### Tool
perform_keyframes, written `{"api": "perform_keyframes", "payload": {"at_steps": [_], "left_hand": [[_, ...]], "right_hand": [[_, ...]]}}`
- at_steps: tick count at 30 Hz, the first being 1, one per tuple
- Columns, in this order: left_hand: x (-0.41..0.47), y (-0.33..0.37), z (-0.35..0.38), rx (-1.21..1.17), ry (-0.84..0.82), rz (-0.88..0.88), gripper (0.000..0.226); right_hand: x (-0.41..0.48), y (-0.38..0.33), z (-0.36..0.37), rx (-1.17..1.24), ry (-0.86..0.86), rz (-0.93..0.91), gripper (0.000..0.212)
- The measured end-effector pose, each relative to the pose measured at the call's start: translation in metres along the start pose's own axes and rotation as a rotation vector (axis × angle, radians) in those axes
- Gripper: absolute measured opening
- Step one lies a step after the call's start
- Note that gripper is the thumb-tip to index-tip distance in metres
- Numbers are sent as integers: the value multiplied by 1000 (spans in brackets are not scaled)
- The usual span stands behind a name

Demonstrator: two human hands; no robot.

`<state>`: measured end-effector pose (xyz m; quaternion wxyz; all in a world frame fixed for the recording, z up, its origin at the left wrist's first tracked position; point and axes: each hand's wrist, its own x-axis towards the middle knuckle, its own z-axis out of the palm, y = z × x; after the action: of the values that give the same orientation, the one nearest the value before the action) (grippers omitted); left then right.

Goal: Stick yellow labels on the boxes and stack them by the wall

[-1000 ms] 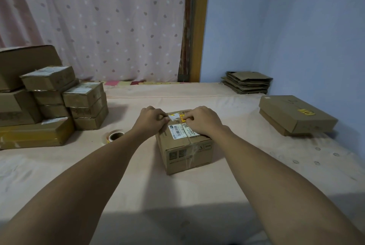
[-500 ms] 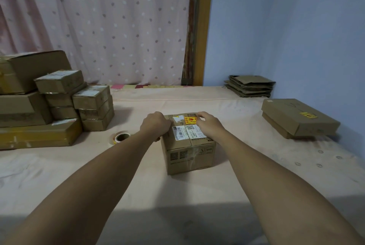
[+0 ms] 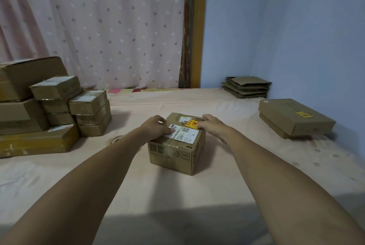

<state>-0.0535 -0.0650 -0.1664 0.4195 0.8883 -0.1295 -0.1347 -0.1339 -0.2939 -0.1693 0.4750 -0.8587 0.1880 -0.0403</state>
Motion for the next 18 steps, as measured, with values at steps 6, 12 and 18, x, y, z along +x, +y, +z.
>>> {"api": "perform_keyframes", "payload": {"at_steps": [6,12,18], "left_hand": [[-10,-2,-15,542,279,-43,90],[-25,0,-12,459,311,-126,66],[-34,10,7,19,180,-173,39]], "right_hand": [[-2,6,0,32,57,61,53],[-13,3,3,-90,17,71,71],[-31,7,-15,-150,-59,84,66]]}}
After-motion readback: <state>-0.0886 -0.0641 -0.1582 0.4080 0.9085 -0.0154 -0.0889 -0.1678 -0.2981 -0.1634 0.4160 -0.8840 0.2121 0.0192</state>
